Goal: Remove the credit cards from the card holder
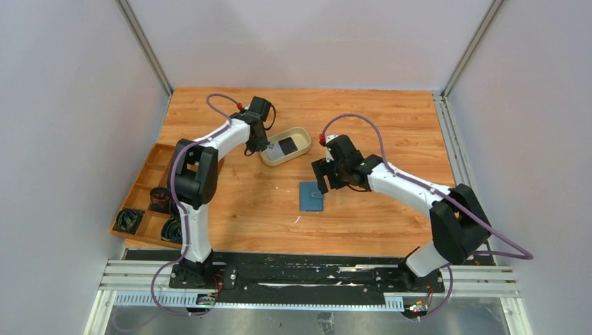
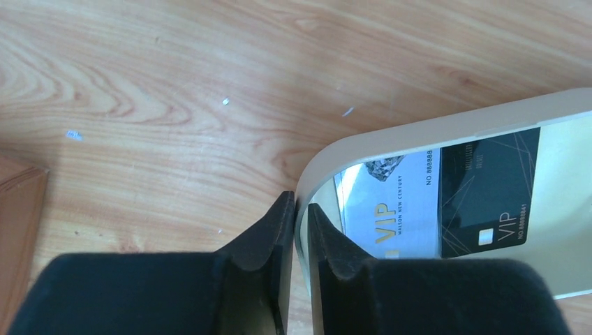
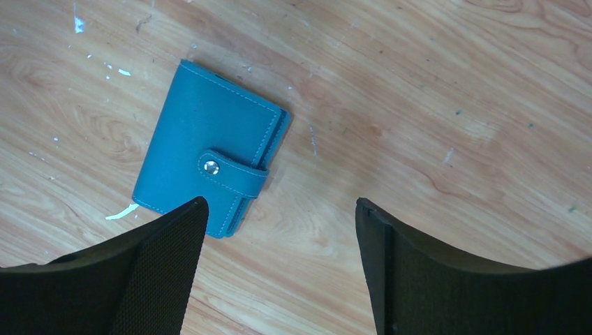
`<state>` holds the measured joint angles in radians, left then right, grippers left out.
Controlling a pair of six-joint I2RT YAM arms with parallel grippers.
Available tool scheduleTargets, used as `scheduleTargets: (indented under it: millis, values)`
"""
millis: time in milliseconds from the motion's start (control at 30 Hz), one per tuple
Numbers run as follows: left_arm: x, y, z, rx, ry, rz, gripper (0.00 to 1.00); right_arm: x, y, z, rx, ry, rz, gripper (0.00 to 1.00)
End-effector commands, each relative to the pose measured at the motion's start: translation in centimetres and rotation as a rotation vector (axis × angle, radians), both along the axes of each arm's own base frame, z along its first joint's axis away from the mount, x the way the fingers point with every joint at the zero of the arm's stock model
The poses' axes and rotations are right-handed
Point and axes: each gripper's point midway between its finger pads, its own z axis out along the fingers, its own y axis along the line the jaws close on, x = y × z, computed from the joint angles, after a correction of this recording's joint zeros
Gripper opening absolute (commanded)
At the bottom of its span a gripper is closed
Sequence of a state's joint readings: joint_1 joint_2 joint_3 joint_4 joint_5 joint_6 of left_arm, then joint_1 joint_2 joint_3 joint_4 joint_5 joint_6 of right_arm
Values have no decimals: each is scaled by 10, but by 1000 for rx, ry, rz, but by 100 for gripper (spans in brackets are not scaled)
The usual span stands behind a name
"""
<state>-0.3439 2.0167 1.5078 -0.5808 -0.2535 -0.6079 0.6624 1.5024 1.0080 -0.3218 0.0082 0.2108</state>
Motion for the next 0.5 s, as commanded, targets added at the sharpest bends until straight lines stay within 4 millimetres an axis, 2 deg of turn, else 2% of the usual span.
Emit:
scheduleTargets:
  millis: [0,67,167,200,267,300,467]
  values:
    - [12,-12,2,4,-14,-25,20,-2,20,2,10,-19,40,78]
    - [17,-16,3,-7,-25,-24,27,-9,32,-1,29,1,81,73]
    - [19,-22,6,-18,-27,-29,49,-14,41,-8,26,22,98,67]
    - [20,-22,6,-11,-35,-26,60,-14,43,-12,19,29,100,66]
    - [20,-24,9,-19,-38,-36,95,-15,45,-16,8,34,105,65]
    - [20,-26,9,-19,-47,-40,99,-16,47,-18,4,35,108,65]
    - [22,-29,30,-37,-106,-76,100,-19,52,-30,-8,60,119,64]
